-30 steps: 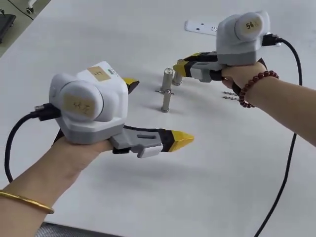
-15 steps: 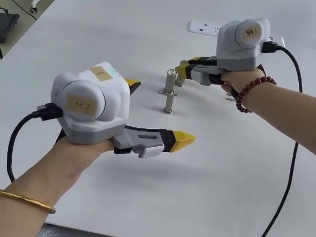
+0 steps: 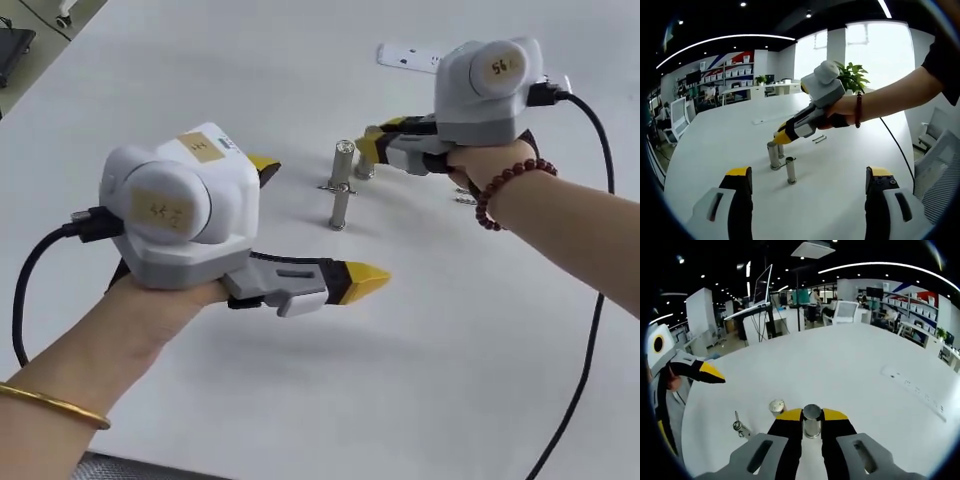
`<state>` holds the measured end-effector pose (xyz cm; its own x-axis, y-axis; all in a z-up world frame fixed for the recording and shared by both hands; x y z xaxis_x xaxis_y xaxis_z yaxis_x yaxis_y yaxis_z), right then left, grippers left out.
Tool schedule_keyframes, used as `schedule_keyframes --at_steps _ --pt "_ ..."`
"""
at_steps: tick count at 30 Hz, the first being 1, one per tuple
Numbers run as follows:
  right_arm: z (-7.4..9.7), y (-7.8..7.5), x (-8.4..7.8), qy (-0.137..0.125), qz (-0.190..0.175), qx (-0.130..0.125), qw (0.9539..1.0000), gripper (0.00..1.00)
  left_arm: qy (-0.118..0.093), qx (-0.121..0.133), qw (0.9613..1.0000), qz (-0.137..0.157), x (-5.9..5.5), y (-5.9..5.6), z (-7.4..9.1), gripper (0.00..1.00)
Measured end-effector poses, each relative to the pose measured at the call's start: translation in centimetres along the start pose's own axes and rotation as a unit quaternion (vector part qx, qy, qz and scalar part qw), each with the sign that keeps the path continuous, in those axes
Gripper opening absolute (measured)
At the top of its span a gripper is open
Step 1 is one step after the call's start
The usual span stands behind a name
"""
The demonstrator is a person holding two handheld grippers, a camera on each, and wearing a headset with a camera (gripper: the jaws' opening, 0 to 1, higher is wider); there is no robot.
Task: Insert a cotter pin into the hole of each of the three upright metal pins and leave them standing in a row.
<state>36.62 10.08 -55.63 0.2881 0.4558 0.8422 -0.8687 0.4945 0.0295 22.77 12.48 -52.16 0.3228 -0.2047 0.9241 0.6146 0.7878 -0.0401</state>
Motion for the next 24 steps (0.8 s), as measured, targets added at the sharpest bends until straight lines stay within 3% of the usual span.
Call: schedule_keyframes --at_steps 7,16,19,24 --pt "1.6 -0.4 -0.4 -0.002 0.0 -0.008 1.0 0.08 -0.002 -0.002 1.0 0.001 0.2 0.0 0.0 0.96" --pt "4.8 1.1 -1.5 -0.001 0.0 -0.02 0.9998 0.08 -0.007 -0.008 0.9999 0.003 0.6 -0.4 0.0 0.99" --pt "5.3 0.5 -1.8 0.001 -0.007 -0.022 0.9997 0.08 -0.017 -0.007 0.9998 0.005 1.0 -0.4 0.1 0.99" --pt "6.2 1.2 -2.5 0.005 -0.011 -0.02 0.9997 0.08 -0.02 -0.007 0.9998 0.002 1.1 -0.4 0.1 0.99"
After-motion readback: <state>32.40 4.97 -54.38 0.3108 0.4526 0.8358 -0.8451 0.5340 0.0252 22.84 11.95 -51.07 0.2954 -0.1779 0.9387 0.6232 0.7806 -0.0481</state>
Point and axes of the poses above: the centre of the closed fingertips' face, and the gripper's own axes: z roughly backward along the fingers, y roughly to its left, x roughly out of its top, the point moved 1 cm from there along z, roughly backward along the fingers, and after that the axes turned 2 degrees about x, right-handed, at the moved point
